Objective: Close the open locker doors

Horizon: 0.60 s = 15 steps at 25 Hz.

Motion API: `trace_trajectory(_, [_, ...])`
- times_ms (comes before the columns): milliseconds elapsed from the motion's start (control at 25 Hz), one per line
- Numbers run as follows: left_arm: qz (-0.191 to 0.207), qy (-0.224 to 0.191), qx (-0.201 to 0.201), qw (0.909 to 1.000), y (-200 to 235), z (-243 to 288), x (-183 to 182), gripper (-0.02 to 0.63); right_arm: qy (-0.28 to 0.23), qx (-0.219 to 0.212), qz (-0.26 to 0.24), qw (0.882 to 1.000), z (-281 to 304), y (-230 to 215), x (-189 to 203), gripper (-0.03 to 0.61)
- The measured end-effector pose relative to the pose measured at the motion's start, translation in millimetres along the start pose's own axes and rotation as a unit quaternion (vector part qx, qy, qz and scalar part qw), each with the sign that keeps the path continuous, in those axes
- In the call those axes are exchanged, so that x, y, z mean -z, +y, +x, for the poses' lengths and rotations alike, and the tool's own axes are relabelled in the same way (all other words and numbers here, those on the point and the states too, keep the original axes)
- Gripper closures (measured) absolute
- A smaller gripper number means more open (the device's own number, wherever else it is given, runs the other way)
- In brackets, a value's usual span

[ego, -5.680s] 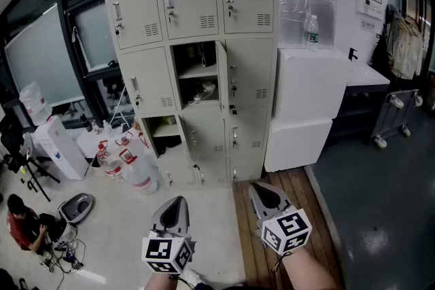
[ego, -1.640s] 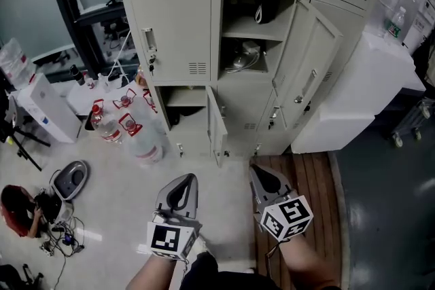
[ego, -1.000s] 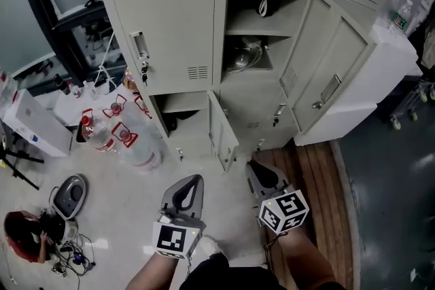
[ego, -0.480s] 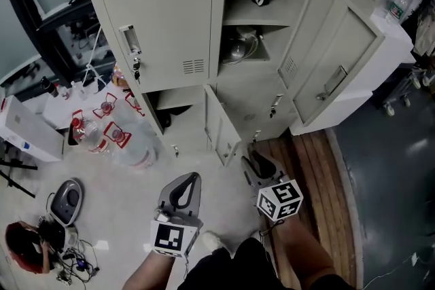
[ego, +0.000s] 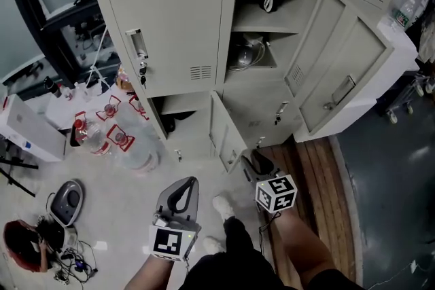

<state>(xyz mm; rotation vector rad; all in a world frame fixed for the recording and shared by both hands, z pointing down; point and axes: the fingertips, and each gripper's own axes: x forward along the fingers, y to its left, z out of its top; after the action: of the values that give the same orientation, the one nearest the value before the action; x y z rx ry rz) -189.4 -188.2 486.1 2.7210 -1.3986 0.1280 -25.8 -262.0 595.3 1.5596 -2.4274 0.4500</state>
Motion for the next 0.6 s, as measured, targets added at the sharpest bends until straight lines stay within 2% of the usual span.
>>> trace_trajectory(400, [-0.014, 0.014, -0.024, 0.9995, 25, 15, 18, 0.609, 0.030, -0.010, 0.001, 0.999, 42, -11, 23, 0.411])
trace_trajectory(600, [-0.023, 0.020, -0.029, 0.9991, 33, 23, 30, 0.609, 0.032, -0.006, -0.014, 0.999, 50, -8, 29, 0.466])
